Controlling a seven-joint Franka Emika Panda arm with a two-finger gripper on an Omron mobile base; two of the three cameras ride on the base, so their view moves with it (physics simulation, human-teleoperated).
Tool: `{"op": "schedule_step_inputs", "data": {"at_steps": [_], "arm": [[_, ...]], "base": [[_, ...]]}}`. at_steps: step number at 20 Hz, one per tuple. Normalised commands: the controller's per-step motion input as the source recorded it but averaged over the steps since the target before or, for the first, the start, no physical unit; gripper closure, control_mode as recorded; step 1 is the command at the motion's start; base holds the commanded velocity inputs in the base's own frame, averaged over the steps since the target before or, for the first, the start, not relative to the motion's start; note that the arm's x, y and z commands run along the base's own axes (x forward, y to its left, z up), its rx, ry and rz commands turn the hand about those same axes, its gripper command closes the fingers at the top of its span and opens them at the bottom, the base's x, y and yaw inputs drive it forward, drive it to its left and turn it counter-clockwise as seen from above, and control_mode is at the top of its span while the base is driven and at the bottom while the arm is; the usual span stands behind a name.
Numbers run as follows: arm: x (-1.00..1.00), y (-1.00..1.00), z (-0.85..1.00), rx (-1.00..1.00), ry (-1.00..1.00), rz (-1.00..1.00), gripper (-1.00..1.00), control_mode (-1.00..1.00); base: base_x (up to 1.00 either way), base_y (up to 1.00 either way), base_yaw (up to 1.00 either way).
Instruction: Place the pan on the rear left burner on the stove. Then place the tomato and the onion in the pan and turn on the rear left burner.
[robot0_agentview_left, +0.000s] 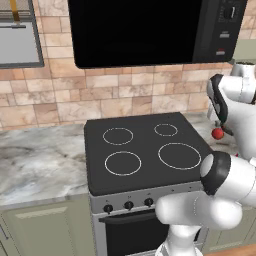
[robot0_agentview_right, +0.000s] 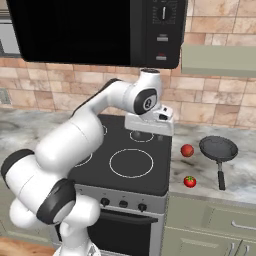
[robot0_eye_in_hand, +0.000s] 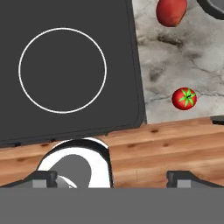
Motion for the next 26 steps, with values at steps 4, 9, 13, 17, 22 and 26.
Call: {"op": "schedule_step_inputs", "data": {"at_steps": [4, 9, 13, 17, 22, 26], "arm": [[0.01, -0.61, -0.15, 0.00, 0.04, -0.01, -1.00, -1.00], [0.00, -0.54, -0.15, 0.00, 0.03, -0.01, -1.00, -1.00], [0.00, -0.46, -0.18, 0.00, 0.00, 0.00, -1.00, -1.00], [0.00, -0.44, -0.16, 0.00, 0.00, 0.00, -1.00, -1.00], [0.04, -0.48, -0.15, 0.00, 0.00, 0.00, -1.00, -1.00], [0.06, -0.39, -0.15, -0.01, 0.00, 0.00, -1.00, -1.00]], "base": [[0.00, 0.00, 0.00], [0.00, 0.00, 0.00], [0.00, 0.00, 0.00], [0.00, 0.00, 0.00], [0.00, 0.00, 0.00], [0.00, 0.00, 0.00]]}}
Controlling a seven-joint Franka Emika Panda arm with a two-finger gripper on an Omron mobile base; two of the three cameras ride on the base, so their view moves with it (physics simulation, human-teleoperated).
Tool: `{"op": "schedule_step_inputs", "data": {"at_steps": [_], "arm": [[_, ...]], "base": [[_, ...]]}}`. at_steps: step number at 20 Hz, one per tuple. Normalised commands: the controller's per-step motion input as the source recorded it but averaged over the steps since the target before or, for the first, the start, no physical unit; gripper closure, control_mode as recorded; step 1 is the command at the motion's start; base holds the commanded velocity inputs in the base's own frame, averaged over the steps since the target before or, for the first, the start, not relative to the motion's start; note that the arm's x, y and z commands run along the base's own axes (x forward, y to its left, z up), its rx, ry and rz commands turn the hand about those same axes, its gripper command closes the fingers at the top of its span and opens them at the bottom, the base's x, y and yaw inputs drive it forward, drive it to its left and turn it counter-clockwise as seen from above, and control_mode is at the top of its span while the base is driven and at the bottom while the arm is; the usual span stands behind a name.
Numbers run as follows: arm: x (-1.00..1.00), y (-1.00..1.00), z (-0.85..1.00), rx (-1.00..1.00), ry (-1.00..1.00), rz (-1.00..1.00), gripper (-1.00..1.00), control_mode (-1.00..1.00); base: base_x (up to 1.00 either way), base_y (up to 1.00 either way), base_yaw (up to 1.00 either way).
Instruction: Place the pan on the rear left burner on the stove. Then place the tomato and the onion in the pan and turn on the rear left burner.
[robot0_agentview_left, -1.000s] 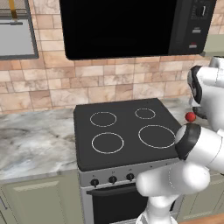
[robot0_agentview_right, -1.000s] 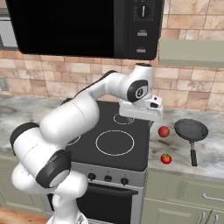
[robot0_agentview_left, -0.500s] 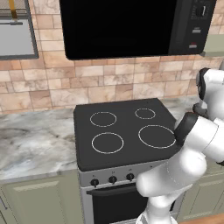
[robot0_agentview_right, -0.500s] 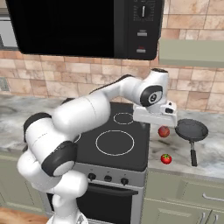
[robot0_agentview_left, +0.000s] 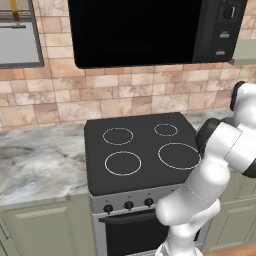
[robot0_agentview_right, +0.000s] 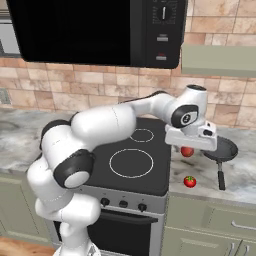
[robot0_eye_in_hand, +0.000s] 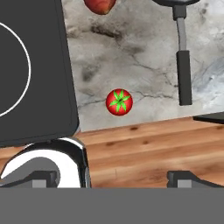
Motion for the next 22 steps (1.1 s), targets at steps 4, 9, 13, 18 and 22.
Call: {"op": "schedule_step_inputs", "data": {"at_steps": [4, 9, 13, 18, 22], "arm": [[0.04, -0.26, -0.18, -0.03, 0.00, 0.00, -1.00, -1.00], [0.13, -0.32, -0.17, -0.03, 0.00, 0.00, -1.00, -1.00], [0.19, -0.28, -0.20, -0.04, 0.00, 0.05, -1.00, -1.00], [0.08, -0.22, -0.20, -0.03, 0.00, 0.10, -1.00, -1.00], [0.01, -0.14, -0.16, -0.02, 0.00, 0.09, -1.00, -1.00]], "base": [[0.00, 0.00, 0.00], [0.00, 0.00, 0.00], [0.00, 0.00, 0.00], [0.00, 0.00, 0.00], [0.00, 0.00, 0.00]]}}
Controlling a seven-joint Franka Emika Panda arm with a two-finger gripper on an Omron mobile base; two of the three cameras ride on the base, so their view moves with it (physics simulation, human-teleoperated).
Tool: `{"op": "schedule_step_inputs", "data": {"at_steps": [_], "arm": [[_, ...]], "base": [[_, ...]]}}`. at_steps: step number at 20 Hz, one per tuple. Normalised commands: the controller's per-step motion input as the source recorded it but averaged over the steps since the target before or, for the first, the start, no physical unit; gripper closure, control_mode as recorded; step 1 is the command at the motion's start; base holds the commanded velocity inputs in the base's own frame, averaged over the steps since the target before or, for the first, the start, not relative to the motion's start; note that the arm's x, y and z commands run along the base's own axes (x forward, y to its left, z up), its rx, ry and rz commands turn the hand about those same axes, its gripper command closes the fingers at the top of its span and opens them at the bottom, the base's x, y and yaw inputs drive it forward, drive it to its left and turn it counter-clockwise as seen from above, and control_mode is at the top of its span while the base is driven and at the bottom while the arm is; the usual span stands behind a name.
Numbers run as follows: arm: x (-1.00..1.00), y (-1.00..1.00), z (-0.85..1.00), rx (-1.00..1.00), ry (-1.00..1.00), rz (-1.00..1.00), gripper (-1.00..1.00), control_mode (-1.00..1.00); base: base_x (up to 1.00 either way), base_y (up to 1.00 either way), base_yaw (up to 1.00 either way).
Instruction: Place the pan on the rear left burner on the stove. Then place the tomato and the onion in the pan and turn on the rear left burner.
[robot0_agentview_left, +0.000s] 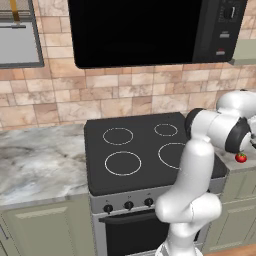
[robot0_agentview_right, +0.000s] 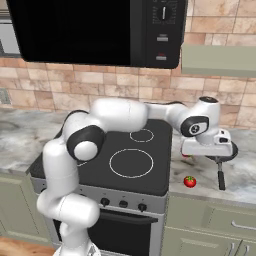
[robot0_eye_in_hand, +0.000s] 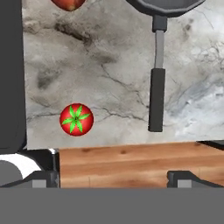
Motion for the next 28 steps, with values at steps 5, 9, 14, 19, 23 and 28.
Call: {"op": "schedule_step_inputs", "data": {"at_steps": [5, 9, 14, 19, 23, 28], "arm": [[0.01, -0.02, -0.10, 0.00, 0.00, 0.07, -1.00, -1.00], [0.03, 0.00, -0.20, -0.01, 0.00, 0.06, -1.00, -1.00], [0.05, 0.00, -0.36, -0.09, -0.02, 0.06, -1.00, -1.00], [0.16, -0.04, -0.27, -0.08, -0.02, 0.02, -1.00, -1.00], [0.19, -0.09, -0.13, -0.03, -0.01, 0.01, -1.00, -1.00], [0.30, -0.19, -0.01, 0.00, 0.00, 0.00, -1.00, -1.00]], "base": [[0.00, 0.00, 0.00], [0.00, 0.00, 0.00], [0.00, 0.00, 0.00], [0.00, 0.00, 0.00], [0.00, 0.00, 0.00], [0.00, 0.00, 0.00]]}}
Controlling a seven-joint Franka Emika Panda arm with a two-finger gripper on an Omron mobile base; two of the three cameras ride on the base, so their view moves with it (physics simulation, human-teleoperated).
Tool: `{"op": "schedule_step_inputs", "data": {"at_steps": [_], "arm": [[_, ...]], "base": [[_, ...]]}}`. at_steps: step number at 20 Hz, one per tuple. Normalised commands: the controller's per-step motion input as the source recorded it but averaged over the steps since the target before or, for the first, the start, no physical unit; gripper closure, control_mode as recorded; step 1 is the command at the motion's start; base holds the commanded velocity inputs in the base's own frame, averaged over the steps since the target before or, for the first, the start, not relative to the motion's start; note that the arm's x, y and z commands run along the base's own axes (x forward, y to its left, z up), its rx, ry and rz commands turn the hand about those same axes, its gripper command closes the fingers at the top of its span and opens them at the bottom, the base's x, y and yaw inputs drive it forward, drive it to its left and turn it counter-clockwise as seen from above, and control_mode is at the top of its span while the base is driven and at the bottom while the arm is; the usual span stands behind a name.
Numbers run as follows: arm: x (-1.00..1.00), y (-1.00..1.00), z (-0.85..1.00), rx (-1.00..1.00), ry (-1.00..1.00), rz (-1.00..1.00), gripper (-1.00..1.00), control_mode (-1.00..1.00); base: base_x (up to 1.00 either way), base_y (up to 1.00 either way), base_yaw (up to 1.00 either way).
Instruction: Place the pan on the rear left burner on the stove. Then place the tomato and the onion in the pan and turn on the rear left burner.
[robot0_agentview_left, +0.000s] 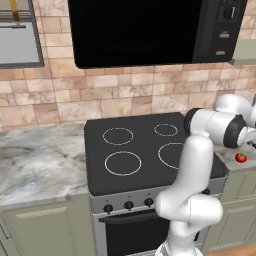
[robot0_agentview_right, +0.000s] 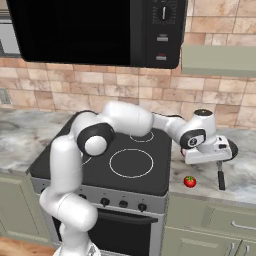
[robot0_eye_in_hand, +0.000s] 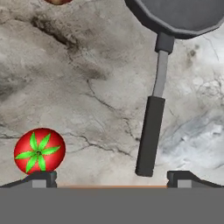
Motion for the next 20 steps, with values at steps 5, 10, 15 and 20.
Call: {"op": "schedule_step_inputs", "data": {"at_steps": [5, 10, 15, 20], "arm": [[0.37, -0.23, 0.00, 0.00, 0.00, 0.00, -1.00, -1.00], [0.31, -0.36, -0.08, 0.00, 0.00, 0.00, -1.00, -1.00], [0.10, -0.29, -0.18, 0.03, 0.00, 0.00, -1.00, -1.00], [0.01, -0.09, -0.40, 0.09, 0.02, 0.00, -1.00, -1.00]], "base": [[0.00, 0.00, 0.00], [0.00, 0.00, 0.00], [0.00, 0.00, 0.00], [0.00, 0.00, 0.00]]}}
